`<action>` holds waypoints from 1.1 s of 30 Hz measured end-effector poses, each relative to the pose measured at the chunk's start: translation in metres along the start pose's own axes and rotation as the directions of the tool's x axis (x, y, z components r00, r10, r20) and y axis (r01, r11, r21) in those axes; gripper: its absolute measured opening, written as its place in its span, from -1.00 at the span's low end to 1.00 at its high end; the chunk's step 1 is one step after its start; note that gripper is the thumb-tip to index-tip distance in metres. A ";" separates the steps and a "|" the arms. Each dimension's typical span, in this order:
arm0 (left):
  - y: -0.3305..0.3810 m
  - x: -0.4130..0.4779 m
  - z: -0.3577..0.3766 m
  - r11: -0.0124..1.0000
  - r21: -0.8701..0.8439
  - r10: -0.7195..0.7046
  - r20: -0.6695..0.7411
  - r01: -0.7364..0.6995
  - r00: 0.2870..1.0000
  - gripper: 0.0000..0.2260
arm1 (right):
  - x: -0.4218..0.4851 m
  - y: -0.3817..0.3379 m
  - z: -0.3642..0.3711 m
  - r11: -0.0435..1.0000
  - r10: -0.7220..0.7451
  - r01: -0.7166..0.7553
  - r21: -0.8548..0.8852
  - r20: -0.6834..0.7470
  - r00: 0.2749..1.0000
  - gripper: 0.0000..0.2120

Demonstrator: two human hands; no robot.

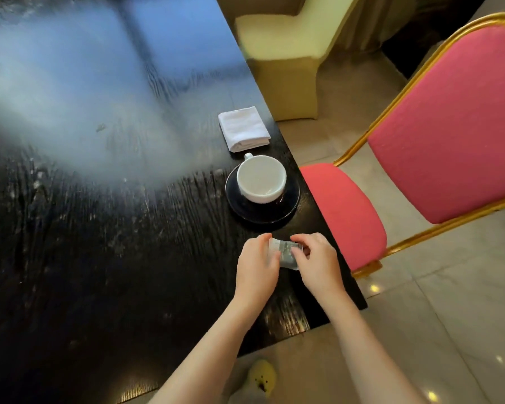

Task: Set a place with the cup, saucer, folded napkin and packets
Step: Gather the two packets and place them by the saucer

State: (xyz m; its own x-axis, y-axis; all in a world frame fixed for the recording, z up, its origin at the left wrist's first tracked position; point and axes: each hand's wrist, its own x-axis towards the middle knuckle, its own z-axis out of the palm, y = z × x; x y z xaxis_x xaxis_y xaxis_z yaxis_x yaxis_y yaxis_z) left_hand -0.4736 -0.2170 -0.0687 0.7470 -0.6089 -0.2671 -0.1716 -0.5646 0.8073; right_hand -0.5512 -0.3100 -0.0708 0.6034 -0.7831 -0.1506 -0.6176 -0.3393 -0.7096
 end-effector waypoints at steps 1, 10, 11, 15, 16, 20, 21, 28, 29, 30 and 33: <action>-0.001 -0.002 0.003 0.998 0.049 0.046 0.011 -0.046 0.999 -0.59 | 0.001 0.004 -0.002 0.999 -0.025 0.025 -0.032 0.003 1.000 -0.78; -0.001 -0.015 0.006 0.972 0.196 0.112 0.092 -0.128 0.990 -0.33 | 0.005 0.018 -0.001 0.976 -0.182 0.185 -0.115 0.041 0.982 -0.79; -0.002 -0.014 0.005 0.966 0.223 0.114 0.079 -0.128 0.990 -0.32 | 0.005 0.020 0.000 0.968 -0.208 0.212 -0.134 0.047 0.977 -0.76; -0.004 -0.012 -0.003 0.947 0.294 0.104 0.093 -0.127 0.990 -0.30 | 0.007 0.030 -0.009 0.953 -0.268 0.286 -0.103 0.165 0.949 -0.53; -0.003 -0.012 -0.005 0.946 0.296 0.106 0.105 -0.133 0.989 -0.31 | 0.006 0.032 -0.010 0.942 -0.285 0.313 -0.117 0.210 0.935 -0.47; 0.001 -0.014 -0.004 0.949 0.272 0.126 0.125 -0.157 0.984 -0.36 | 0.000 0.036 -0.007 0.877 -0.349 0.418 -0.238 0.284 0.893 -0.38; 0.002 -0.016 -0.001 0.952 0.259 0.134 0.126 -0.163 0.983 -0.38 | -0.001 0.036 -0.007 0.871 -0.360 0.428 -0.242 0.279 0.890 -0.41; -0.001 -0.015 0.006 0.910 0.353 0.203 0.076 -0.217 0.976 -0.41 | 0.020 0.037 -0.019 0.842 -0.395 0.488 -0.229 0.354 0.848 -0.50; -0.002 -0.014 0.005 0.908 0.359 0.200 0.076 -0.214 0.977 -0.39 | 0.022 0.036 -0.019 0.830 -0.404 0.505 -0.237 0.370 0.837 -0.50; -0.003 -0.013 0.004 0.909 0.361 0.194 0.078 -0.209 0.978 -0.38 | 0.022 0.035 -0.019 0.818 -0.412 0.522 -0.241 0.388 0.825 -0.49; -0.006 -0.012 0.001 0.912 0.361 0.170 0.099 -0.195 0.980 -0.32 | 0.021 0.035 -0.018 0.800 -0.422 0.548 -0.244 0.421 0.803 -0.37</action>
State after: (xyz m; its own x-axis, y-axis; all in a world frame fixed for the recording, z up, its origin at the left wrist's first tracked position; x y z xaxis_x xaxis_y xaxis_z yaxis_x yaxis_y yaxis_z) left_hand -0.4817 -0.2067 -0.0713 0.6394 -0.7484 -0.1765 -0.5338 -0.5972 0.5987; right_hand -0.5694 -0.3479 -0.0867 0.9574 -0.2666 -0.1112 -0.2865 -0.8278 -0.4824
